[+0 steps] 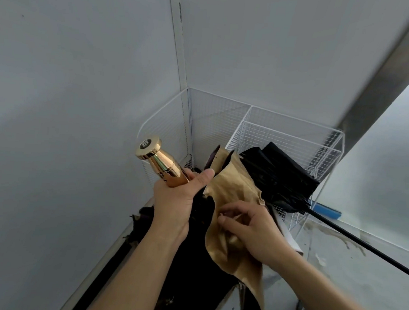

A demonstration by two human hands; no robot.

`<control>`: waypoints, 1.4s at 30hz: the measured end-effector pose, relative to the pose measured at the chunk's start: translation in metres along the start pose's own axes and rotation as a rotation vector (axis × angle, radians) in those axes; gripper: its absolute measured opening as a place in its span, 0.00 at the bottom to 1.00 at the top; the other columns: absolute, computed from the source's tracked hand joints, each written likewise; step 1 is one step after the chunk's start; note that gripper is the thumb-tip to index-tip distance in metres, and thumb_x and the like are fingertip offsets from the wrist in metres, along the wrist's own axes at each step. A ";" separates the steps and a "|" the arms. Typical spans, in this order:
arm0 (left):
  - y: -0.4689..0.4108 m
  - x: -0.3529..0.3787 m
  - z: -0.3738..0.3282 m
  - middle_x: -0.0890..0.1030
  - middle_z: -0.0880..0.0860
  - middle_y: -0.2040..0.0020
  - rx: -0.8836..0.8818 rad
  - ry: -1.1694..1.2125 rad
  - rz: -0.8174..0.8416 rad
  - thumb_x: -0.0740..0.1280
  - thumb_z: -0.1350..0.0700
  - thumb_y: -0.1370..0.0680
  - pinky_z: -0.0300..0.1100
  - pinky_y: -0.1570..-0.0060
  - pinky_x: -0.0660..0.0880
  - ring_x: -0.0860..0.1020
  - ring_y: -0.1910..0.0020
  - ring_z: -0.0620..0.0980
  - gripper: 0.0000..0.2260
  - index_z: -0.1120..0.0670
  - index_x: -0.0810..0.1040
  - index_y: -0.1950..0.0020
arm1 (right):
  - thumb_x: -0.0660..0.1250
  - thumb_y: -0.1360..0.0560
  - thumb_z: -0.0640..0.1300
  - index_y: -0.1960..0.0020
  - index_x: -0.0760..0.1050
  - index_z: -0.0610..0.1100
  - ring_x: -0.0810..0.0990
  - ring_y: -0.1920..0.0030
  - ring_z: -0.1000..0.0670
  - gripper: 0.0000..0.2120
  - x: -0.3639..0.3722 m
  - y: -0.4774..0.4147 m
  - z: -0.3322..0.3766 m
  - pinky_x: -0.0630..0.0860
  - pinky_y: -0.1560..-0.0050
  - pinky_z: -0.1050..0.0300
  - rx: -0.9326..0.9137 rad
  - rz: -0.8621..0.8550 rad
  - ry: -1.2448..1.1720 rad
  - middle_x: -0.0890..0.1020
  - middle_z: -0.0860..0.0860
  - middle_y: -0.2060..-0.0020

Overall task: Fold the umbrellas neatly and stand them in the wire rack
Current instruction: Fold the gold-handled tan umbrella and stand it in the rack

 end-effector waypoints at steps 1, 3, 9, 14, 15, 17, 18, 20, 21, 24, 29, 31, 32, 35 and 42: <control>0.000 0.001 0.000 0.79 0.51 0.68 0.000 0.003 0.025 0.80 0.61 0.40 0.52 0.48 0.79 0.79 0.62 0.52 0.11 0.50 0.78 0.71 | 0.73 0.25 0.46 0.51 0.83 0.53 0.77 0.66 0.59 0.05 0.001 -0.001 -0.002 0.74 0.62 0.66 -0.008 -0.028 0.013 0.83 0.55 0.61; 0.002 0.003 0.001 0.80 0.53 0.66 0.002 -0.046 0.076 0.78 0.66 0.36 0.50 0.50 0.79 0.80 0.62 0.52 0.13 0.51 0.79 0.70 | 0.73 0.25 0.48 0.51 0.83 0.55 0.79 0.64 0.58 0.04 -0.001 -0.003 -0.005 0.76 0.60 0.63 -0.021 -0.106 0.040 0.83 0.55 0.60; 0.006 0.007 -0.004 0.81 0.53 0.66 0.087 -0.218 0.076 0.71 0.74 0.30 0.47 0.55 0.80 0.80 0.64 0.50 0.19 0.51 0.78 0.69 | 0.75 0.35 0.64 0.42 0.79 0.57 0.81 0.49 0.59 0.24 -0.006 -0.003 -0.003 0.78 0.44 0.52 0.015 -0.032 -0.017 0.83 0.59 0.49; 0.003 0.004 -0.006 0.79 0.54 0.66 0.093 -0.131 -0.036 0.70 0.75 0.30 0.45 0.55 0.77 0.78 0.64 0.50 0.17 0.54 0.77 0.68 | 0.79 0.44 0.68 0.22 0.53 0.59 0.63 0.27 0.57 0.58 0.001 0.004 0.001 0.64 0.28 0.56 0.046 0.148 0.351 0.62 0.61 0.26; 0.005 0.005 -0.007 0.78 0.54 0.66 0.077 -0.099 -0.015 0.70 0.76 0.30 0.44 0.54 0.77 0.78 0.63 0.50 0.16 0.55 0.76 0.67 | 0.78 0.42 0.67 0.21 0.50 0.58 0.62 0.26 0.54 0.59 0.005 0.004 -0.001 0.64 0.29 0.54 0.046 0.150 0.476 0.61 0.60 0.25; 0.010 0.009 -0.005 0.78 0.55 0.65 0.034 -0.030 0.077 0.71 0.76 0.31 0.44 0.55 0.77 0.78 0.63 0.49 0.16 0.55 0.76 0.67 | 0.77 0.41 0.66 0.22 0.53 0.57 0.68 0.29 0.51 0.54 0.007 0.000 -0.006 0.69 0.33 0.50 0.045 0.086 0.586 0.66 0.58 0.28; 0.012 0.011 -0.005 0.79 0.55 0.65 0.012 0.004 0.135 0.72 0.74 0.33 0.44 0.56 0.77 0.79 0.64 0.49 0.16 0.54 0.77 0.68 | 0.76 0.40 0.65 0.26 0.59 0.56 0.73 0.34 0.50 0.48 0.003 -0.002 -0.008 0.72 0.38 0.50 0.032 0.035 0.577 0.72 0.57 0.32; 0.014 0.014 -0.008 0.80 0.54 0.65 0.005 0.023 0.255 0.73 0.69 0.36 0.42 0.58 0.78 0.80 0.63 0.49 0.13 0.52 0.78 0.70 | 0.74 0.41 0.63 0.38 0.71 0.54 0.79 0.46 0.50 0.34 -0.004 -0.004 -0.008 0.75 0.47 0.49 0.006 -0.013 0.543 0.81 0.57 0.47; 0.015 0.014 -0.010 0.81 0.54 0.64 0.032 -0.005 0.307 0.73 0.68 0.37 0.42 0.57 0.78 0.81 0.62 0.50 0.12 0.52 0.78 0.69 | 0.71 0.43 0.64 0.44 0.73 0.54 0.80 0.50 0.50 0.30 -0.006 -0.004 -0.009 0.76 0.49 0.48 0.000 -0.006 0.521 0.81 0.57 0.53; 0.013 0.008 -0.021 0.84 0.56 0.57 0.174 -0.200 0.465 0.75 0.65 0.34 0.45 0.52 0.79 0.83 0.54 0.55 0.10 0.51 0.80 0.63 | 0.71 0.45 0.59 0.55 0.76 0.52 0.80 0.57 0.53 0.20 -0.002 -0.003 -0.012 0.77 0.52 0.48 0.002 0.148 0.360 0.82 0.55 0.61; 0.017 0.002 -0.028 0.84 0.61 0.51 0.135 -0.229 0.684 0.74 0.66 0.31 0.50 0.38 0.76 0.80 0.39 0.56 0.09 0.57 0.80 0.54 | 0.74 0.34 0.35 0.59 0.77 0.47 0.79 0.65 0.60 0.10 0.006 0.003 -0.005 0.73 0.62 0.64 0.043 0.559 0.059 0.81 0.58 0.68; 0.018 0.004 -0.024 0.82 0.62 0.60 0.045 -0.134 0.610 0.72 0.67 0.32 0.49 0.46 0.80 0.83 0.46 0.61 0.07 0.59 0.78 0.58 | 0.75 0.35 0.39 0.59 0.80 0.53 0.81 0.62 0.59 0.10 0.012 0.004 -0.004 0.75 0.58 0.62 0.055 0.616 0.068 0.83 0.58 0.66; 0.017 0.004 -0.022 0.80 0.62 0.64 0.021 -0.119 0.532 0.72 0.67 0.32 0.51 0.51 0.81 0.83 0.50 0.62 0.07 0.59 0.77 0.59 | 0.75 0.36 0.42 0.59 0.81 0.56 0.82 0.60 0.58 0.10 0.013 0.003 -0.004 0.76 0.55 0.60 0.053 0.614 0.057 0.84 0.57 0.63; 0.011 -0.002 -0.020 0.77 0.59 0.70 0.065 -0.191 0.306 0.72 0.66 0.32 0.57 0.56 0.80 0.82 0.60 0.61 0.06 0.58 0.77 0.63 | 0.78 0.36 0.48 0.40 0.77 0.57 0.84 0.45 0.51 0.26 0.006 -0.001 0.002 0.79 0.43 0.54 0.095 0.520 -0.120 0.85 0.51 0.47; -0.003 -0.019 -0.026 0.77 0.67 0.64 0.221 -0.446 0.090 0.73 0.68 0.29 0.64 0.54 0.78 0.77 0.63 0.60 0.08 0.61 0.76 0.65 | 0.74 0.34 0.53 0.34 0.72 0.59 0.80 0.47 0.58 0.30 -0.010 0.004 -0.004 0.78 0.44 0.56 0.064 0.252 0.664 0.82 0.59 0.47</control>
Point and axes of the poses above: each hand's wrist, its own y-axis away from the middle knuckle, its own x-axis out of the palm, z = x × y, the point moved 3 cm from there along -y, towards the middle knuckle
